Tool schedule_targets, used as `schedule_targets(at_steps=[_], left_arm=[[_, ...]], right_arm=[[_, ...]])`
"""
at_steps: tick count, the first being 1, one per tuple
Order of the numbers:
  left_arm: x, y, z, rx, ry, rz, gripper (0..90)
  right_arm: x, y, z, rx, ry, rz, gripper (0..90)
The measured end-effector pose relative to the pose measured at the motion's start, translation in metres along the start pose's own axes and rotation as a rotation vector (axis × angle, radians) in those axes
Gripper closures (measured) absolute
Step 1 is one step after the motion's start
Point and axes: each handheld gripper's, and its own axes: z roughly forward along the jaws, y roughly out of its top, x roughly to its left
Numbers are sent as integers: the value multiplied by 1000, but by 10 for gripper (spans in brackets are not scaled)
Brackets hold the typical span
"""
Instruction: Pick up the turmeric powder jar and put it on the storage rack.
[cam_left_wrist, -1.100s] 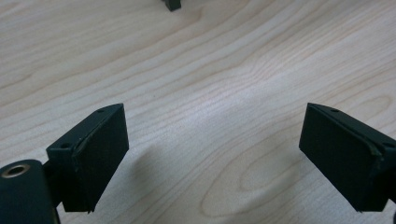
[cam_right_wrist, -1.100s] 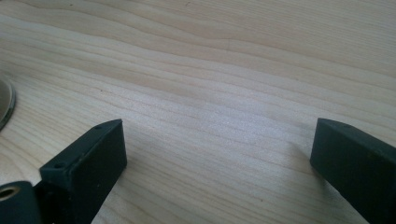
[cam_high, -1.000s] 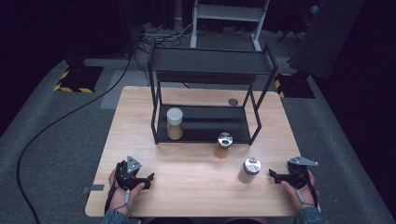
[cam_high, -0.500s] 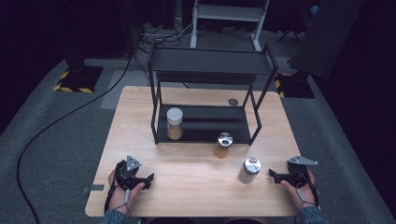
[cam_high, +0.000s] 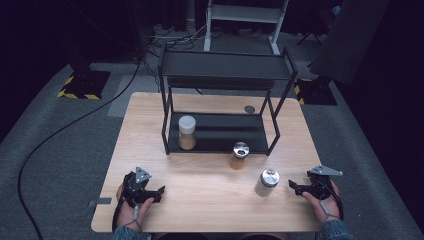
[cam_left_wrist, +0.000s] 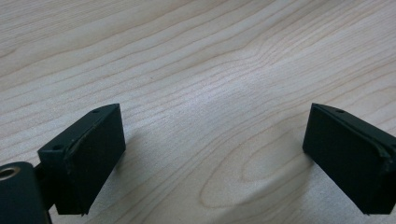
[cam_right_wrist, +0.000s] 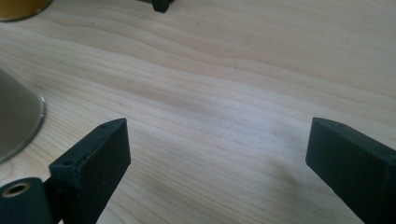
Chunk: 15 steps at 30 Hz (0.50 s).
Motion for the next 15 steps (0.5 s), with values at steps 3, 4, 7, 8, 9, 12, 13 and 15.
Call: schedule_targets(at_steps=[3,4,7,8,9,12,13,15], left_arm=[[0,0,0,0,0,1,56],[0,0,0,0,0,0,55],[0,0,0,0,0,1,55],[0,0,0,0,0,0,55],[0,0,0,0,0,0,55],[0,0,0,0,0,0,55],[0,0,0,0,0,0,56],[0,0,0,0,0,0,56]], right_arm=[[1,6,-4,-7,2,-6,63],[1,8,-5,-8,3,-8,62],[-1,15,-9,-16,28,1,62],[0,17,-11,-21,30,-2,62],[1,20,-13,-27,31,-7,63],[3,28,-18,-46,39,-17,62],[4,31,-20,-52,43,-21,62],[7,37,-24,-60,45,-30,62]])
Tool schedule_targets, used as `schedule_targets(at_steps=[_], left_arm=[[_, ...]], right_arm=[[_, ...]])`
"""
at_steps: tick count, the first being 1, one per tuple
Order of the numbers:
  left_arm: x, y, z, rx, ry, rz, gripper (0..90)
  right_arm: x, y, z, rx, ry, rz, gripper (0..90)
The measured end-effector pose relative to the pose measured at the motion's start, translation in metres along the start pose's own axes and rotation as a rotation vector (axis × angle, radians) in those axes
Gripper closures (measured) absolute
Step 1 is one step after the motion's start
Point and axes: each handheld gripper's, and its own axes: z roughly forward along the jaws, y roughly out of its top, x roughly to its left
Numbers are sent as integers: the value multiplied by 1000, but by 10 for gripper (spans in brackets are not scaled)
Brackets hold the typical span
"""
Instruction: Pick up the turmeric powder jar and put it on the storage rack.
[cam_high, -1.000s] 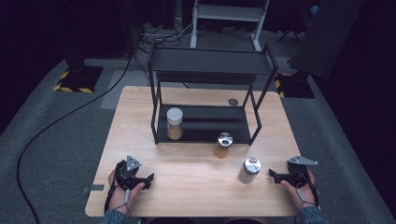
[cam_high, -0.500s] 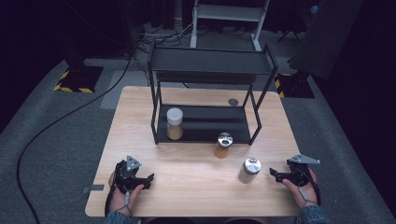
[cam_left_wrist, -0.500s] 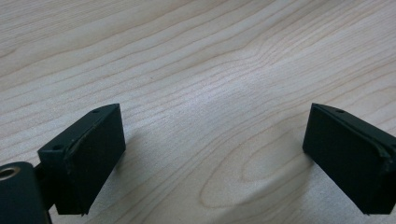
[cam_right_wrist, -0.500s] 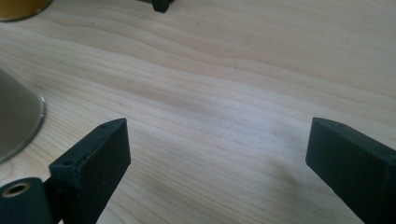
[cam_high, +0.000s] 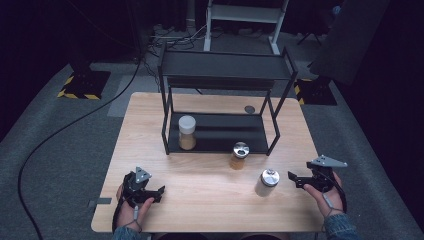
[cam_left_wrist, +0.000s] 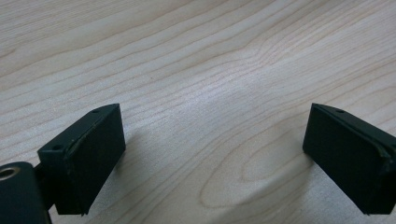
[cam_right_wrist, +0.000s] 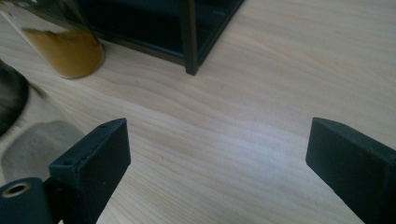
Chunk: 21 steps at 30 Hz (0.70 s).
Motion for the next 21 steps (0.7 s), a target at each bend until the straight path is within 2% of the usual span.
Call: schedule_targets(at_steps=[9,21], left_arm=[[0,0,0,0,0,2,56],[0,0,0,-1,1,3,56]], right_arm=[[18,31,-9,-13,8,-47,62],[40,64,-6,-22,34,-56,63]])
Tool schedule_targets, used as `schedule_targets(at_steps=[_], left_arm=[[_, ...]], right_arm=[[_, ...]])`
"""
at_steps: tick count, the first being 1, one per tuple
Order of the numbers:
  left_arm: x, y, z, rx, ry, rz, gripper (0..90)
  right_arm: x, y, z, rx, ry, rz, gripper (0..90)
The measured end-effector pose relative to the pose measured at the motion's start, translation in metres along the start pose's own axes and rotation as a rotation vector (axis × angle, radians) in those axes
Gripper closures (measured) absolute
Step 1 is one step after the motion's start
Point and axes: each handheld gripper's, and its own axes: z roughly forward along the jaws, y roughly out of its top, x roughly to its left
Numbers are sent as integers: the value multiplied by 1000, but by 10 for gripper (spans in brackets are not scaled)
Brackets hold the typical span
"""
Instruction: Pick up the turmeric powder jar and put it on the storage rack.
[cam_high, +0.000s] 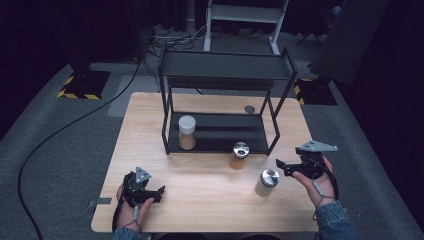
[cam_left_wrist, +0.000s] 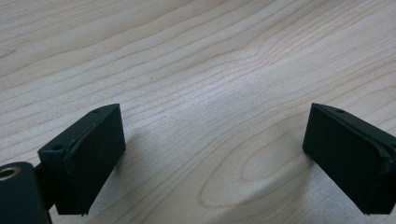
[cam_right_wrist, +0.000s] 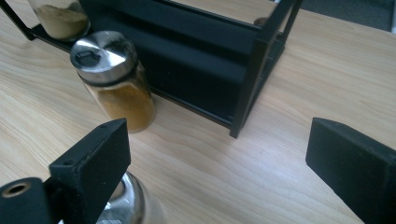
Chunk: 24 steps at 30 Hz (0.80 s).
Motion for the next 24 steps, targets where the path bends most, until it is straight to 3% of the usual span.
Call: schedule_targets(at_steps=[24], left_arm=[[0,0,0,-1,-2,2,56]], right_arm=[[31,40,21,-30,28,8,63]])
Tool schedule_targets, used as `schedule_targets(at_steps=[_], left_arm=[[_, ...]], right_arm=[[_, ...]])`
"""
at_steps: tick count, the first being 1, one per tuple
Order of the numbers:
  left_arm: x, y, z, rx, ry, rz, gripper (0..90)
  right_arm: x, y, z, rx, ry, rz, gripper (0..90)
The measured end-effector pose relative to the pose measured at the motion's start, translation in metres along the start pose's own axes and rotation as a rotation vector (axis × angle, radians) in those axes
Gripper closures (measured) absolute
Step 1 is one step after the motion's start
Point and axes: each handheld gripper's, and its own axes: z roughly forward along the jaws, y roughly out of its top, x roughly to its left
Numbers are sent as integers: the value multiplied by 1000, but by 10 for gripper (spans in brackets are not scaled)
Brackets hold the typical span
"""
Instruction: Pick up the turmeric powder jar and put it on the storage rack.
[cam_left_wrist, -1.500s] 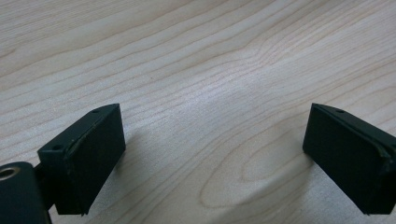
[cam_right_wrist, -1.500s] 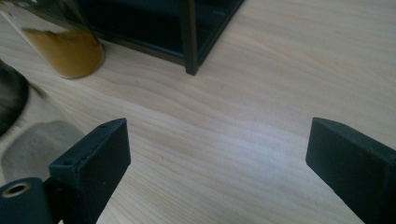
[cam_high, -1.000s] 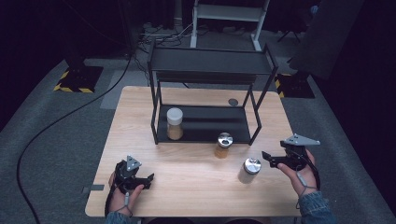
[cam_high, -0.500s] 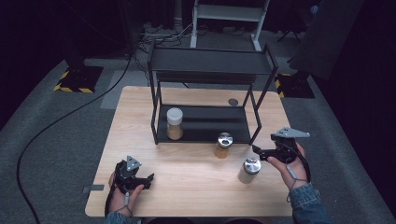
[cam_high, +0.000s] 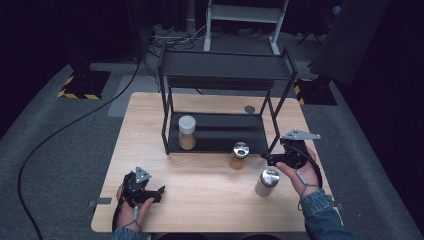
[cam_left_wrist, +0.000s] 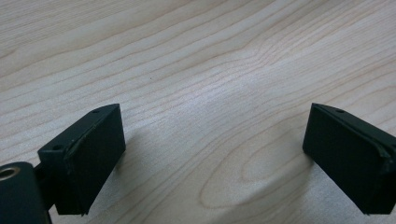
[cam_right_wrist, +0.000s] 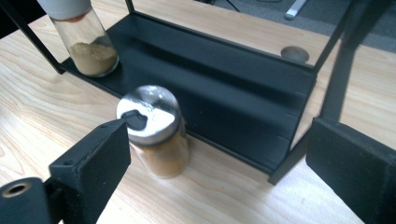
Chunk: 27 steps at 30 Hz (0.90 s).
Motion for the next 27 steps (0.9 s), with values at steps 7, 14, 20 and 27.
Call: schedule_targets(at_steps=[7,14,20,27], left_arm=[[0,0,0,-1,0,-1,56],[0,0,0,-1,0,-2,56],[0,0,0,-1,0,-2,56],[0,0,0,-1,0,-2,56]], right_arm=[[14,11,9,14,-2,0,65],[27,19,16,27,-19,14,69],[37,23,22,21,-31,5,72],[46,30,32,29,-25,-4,73]])
